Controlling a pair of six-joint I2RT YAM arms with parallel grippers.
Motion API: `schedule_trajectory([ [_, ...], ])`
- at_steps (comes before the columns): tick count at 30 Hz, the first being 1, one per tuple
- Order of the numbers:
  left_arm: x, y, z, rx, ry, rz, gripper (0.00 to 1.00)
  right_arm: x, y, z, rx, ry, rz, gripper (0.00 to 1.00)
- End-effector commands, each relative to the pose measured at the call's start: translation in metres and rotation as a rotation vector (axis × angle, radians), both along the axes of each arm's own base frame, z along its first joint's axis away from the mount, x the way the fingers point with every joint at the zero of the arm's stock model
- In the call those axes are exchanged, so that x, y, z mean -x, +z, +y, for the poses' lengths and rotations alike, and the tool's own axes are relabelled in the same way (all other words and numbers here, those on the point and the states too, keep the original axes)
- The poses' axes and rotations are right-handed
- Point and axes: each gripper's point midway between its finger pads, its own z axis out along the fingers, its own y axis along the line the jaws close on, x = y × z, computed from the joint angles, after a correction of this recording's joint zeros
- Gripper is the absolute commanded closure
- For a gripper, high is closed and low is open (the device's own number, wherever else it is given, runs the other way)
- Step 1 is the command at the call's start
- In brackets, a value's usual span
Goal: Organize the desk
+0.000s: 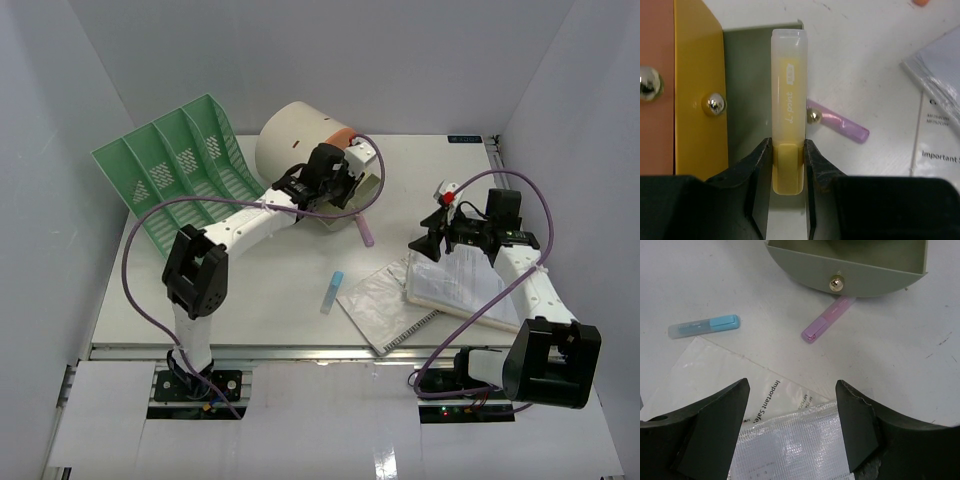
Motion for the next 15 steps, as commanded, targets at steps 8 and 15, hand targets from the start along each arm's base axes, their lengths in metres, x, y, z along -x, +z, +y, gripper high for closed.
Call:
schedule_trajectory([
  [8, -0.021, 0.019, -0.01, 0.018, 0.056, -0.008, 0.36, 0.072, -0.015, 0.035, 0.074, 0.485, -0.337, 0.07],
  [15, 0.028, 0.068, -0.001, 0.152, -0.038, -0.001, 0.27, 0.109, -0.053, 0.077, 0.29, 0.871, -0.492, 0.04],
])
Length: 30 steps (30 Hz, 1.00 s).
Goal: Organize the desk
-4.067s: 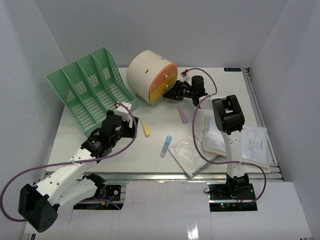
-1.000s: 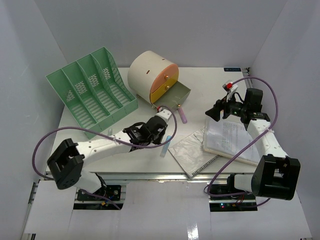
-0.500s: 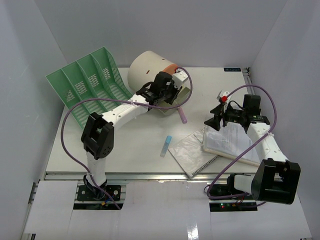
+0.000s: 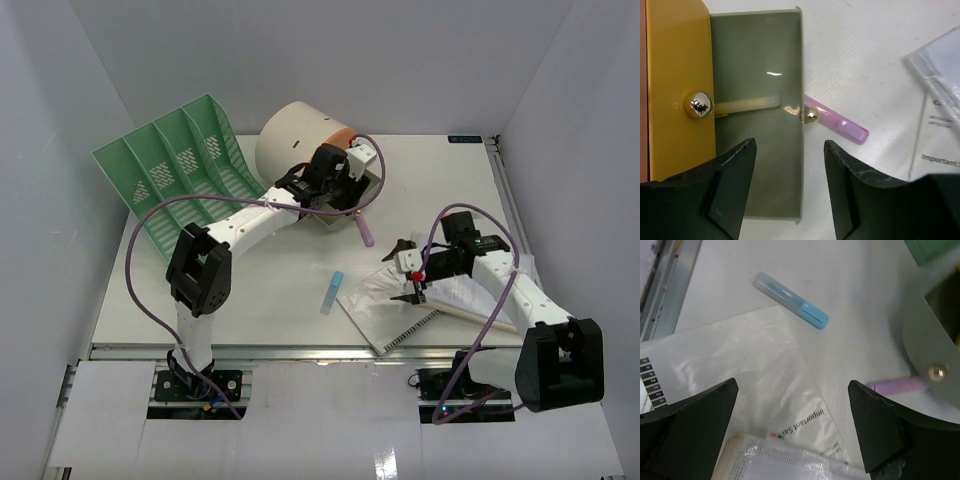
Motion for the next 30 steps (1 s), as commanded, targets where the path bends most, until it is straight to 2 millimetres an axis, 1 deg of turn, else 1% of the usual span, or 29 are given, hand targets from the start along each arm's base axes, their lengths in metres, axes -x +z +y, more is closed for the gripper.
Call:
schedule_trajectory([
  [1, 0.052, 0.092, 0.016, 0.193, -0.073, -0.082, 0.18, 0.028, -0.014, 0.031, 0.123, 0.322, -0.185, 0.05],
  [2, 0.065, 0.096, 0.026, 0.21, -0.073, -0.091, 0.14, 0.031, -0.017, 0.04, 0.151, 0.371, -0.188, 0.07],
  [3, 0.078, 0.098, 0.038, 0.225, -0.068, -0.102, 0.13, 0.032, -0.021, 0.047, 0.188, 0.409, -0.193, 0.08],
  [5, 0.108, 0.096, 0.077, 0.24, -0.023, -0.126, 0.1, 0.035, -0.027, 0.072, 0.234, 0.482, -0.201, 0.1],
  [6, 0.123, 0.091, 0.097, 0.247, 0.001, -0.139, 0.09, 0.038, -0.03, 0.086, 0.255, 0.517, -0.207, 0.11],
  [7, 0.131, 0.087, 0.113, 0.244, 0.036, -0.155, 0.07, 0.04, -0.035, 0.098, 0.275, 0.541, -0.206, 0.13],
  [8, 0.135, 0.085, 0.128, 0.232, 0.08, -0.174, 0.06, 0.042, -0.041, 0.108, 0.293, 0.555, -0.2, 0.14],
  [9, 0.141, 0.08, 0.145, 0.218, 0.126, -0.193, 0.05, 0.043, -0.043, 0.116, 0.299, 0.57, -0.199, 0.15],
  [10, 0.153, 0.074, 0.167, 0.211, 0.173, -0.216, 0.03, 0.04, -0.04, 0.126, 0.299, 0.584, -0.204, 0.17],
  [11, 0.159, 0.069, 0.185, 0.2, 0.223, -0.24, 0.02, 0.038, -0.046, 0.133, 0.317, 0.594, -0.196, 0.18],
  [13, 0.169, 0.063, 0.211, 0.195, 0.306, -0.273, 0.02, 0.035, -0.058, 0.143, 0.365, 0.607, -0.182, 0.2],
  [16, 0.182, 0.07, 0.232, 0.276, 0.384, -0.323, 0.02, 0.025, -0.066, 0.154, 0.409, 0.598, -0.164, 0.23],
  [18, 0.188, 0.082, 0.246, 0.325, 0.433, -0.37, 0.02, 0.018, -0.072, 0.161, 0.431, 0.588, -0.148, 0.25],
  [20, 0.19, 0.087, 0.256, 0.341, 0.471, -0.396, 0.02, 0.014, -0.078, 0.164, 0.458, 0.587, -0.137, 0.28],
  [23, 0.192, 0.088, 0.254, 0.357, 0.458, -0.396, 0.02, 0.011, -0.091, 0.165, 0.52, 0.595, -0.132, 0.35],
  [26, 0.191, 0.084, 0.248, 0.354, 0.437, -0.372, 0.02, 0.011, -0.102, 0.163, 0.571, 0.606, -0.131, 0.43],
  [28, 0.19, 0.082, 0.246, 0.346, 0.436, -0.362, 0.02, 0.014, -0.106, 0.161, 0.595, 0.615, -0.123, 0.51],
  [30, 0.19, 0.082, 0.247, 0.349, 0.44, -0.363, 0.02, 0.016, -0.107, 0.159, 0.609, 0.626, -0.124, 0.53],
])
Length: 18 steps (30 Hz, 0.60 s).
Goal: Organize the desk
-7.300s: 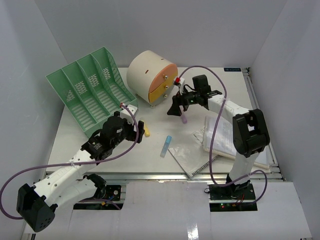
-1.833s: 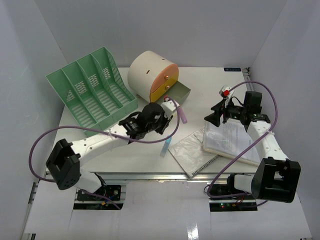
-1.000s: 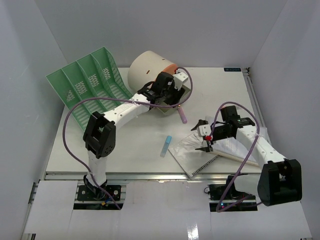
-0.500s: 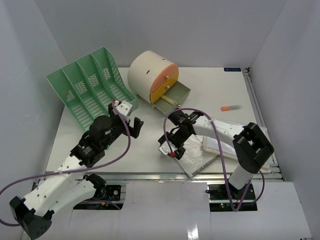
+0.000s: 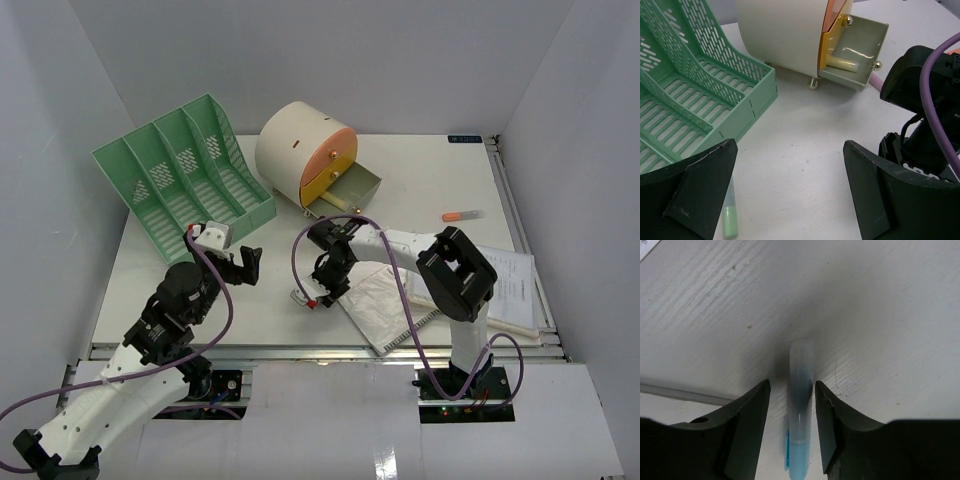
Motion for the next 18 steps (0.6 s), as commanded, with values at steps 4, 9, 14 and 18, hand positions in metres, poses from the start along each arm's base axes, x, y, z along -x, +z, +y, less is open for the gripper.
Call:
schedule_trajectory([
  [4, -0.001, 0.002, 0.004, 0.02, 0.025, 0.003, 0.02, 0.005, -0.001, -0.009, 0.068, 0.025, -0.024, 0.5],
  [9, -0.001, 0.003, 0.005, 0.022, 0.034, 0.002, 0.02, 0.002, -0.01, -0.012, 0.113, -0.003, -0.035, 0.58],
  [14, -0.001, 0.0, 0.006, 0.02, 0.039, 0.008, 0.02, -0.003, -0.015, -0.009, 0.122, -0.049, -0.041, 0.78],
  [18, -0.002, -0.002, 0.005, 0.016, 0.039, 0.014, 0.02, -0.008, 0.009, 0.003, 0.054, -0.084, -0.047, 0.89],
])
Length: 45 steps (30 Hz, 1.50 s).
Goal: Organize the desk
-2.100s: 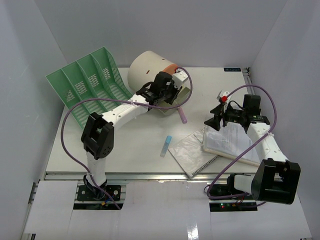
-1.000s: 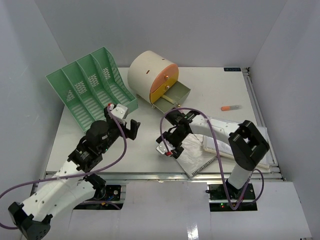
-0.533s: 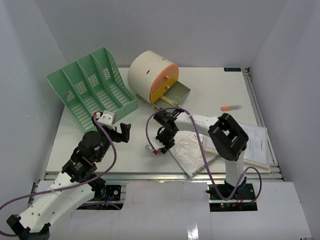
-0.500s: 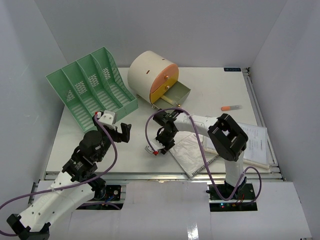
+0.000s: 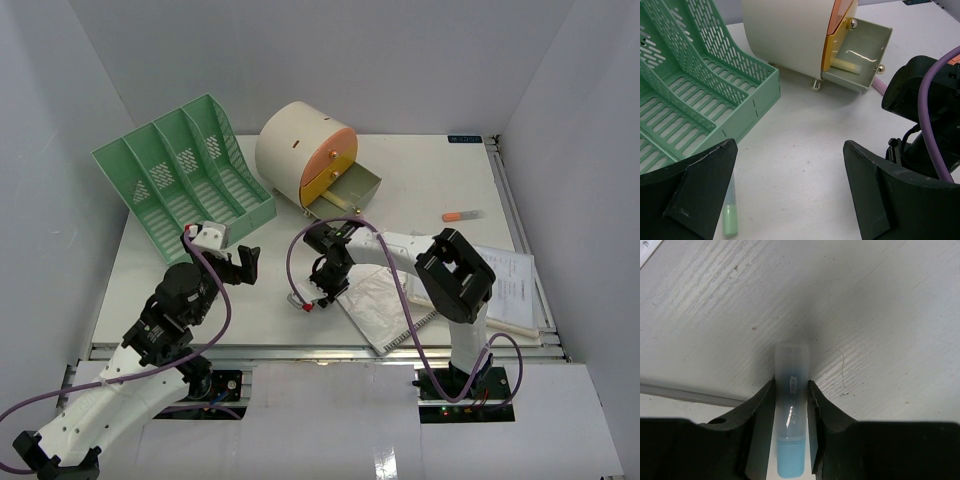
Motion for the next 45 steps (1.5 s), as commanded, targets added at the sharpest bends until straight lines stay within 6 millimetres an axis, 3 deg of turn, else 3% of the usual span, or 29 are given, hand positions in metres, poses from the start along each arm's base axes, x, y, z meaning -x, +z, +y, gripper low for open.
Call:
schedule_trajectory([
  [1, -0.002, -0.001, 0.002, 0.005, 0.016, 0.006, 0.02, -0.012, 0.026, 0.011, -0.053, -0.061, -0.03, 0.9],
  [4, -0.002, -0.003, 0.001, 0.0, 0.018, 0.012, 0.02, -0.026, 0.06, 0.018, -0.138, -0.099, -0.061, 0.92],
  [8, -0.004, -0.008, -0.001, -0.012, 0.011, 0.029, 0.02, -0.06, 0.114, 0.017, -0.24, -0.155, -0.205, 0.92],
  [15, -0.008, -0.022, -0.01, -0.046, -0.021, 0.076, 0.02, -0.138, 0.163, -0.004, -0.284, -0.283, -0.472, 0.92],
  [21, -0.01, -0.032, -0.014, -0.07, -0.035, 0.108, 0.02, -0.213, 0.177, -0.015, -0.262, -0.384, -0.674, 0.9],
  [23, -0.011, -0.035, -0.014, -0.076, -0.035, 0.116, 0.02, -0.23, 0.168, -0.015, -0.244, -0.375, -0.709, 0.8],
  [26, -0.013, -0.038, -0.014, -0.083, -0.029, 0.125, 0.02, -0.243, 0.166, -0.01, -0.261, -0.388, -0.72, 0.57],
  [29, -0.014, -0.041, -0.012, -0.084, -0.018, 0.134, 0.02, -0.238, 0.17, -0.003, -0.32, -0.439, -0.647, 0.43],
  [32, -0.015, -0.045, -0.011, -0.079, -0.009, 0.157, 0.02, -0.23, 0.186, -0.006, -0.388, -0.513, -0.575, 0.4],
  [36, -0.025, -0.064, -0.007, -0.094, 0.016, 0.246, 0.02, -0.204, 0.207, -0.021, -0.492, -0.652, -0.413, 0.37],
  [40, -0.04, -0.089, 0.007, -0.092, 0.071, 0.366, 0.05, -0.147, 0.209, -0.034, -0.579, -0.724, -0.129, 0.37],
  [41, -0.044, -0.095, 0.011, -0.086, 0.087, 0.397, 0.07, -0.123, 0.203, -0.037, -0.596, -0.708, -0.046, 0.37],
  [42, -0.047, -0.101, 0.016, -0.081, 0.104, 0.431, 0.09, -0.101, 0.198, -0.041, -0.611, -0.692, 0.027, 0.36],
  [45, -0.056, -0.123, 0.036, -0.081, 0.171, 0.535, 0.19, -0.062, 0.196, -0.05, -0.654, -0.67, 0.141, 0.36],
])
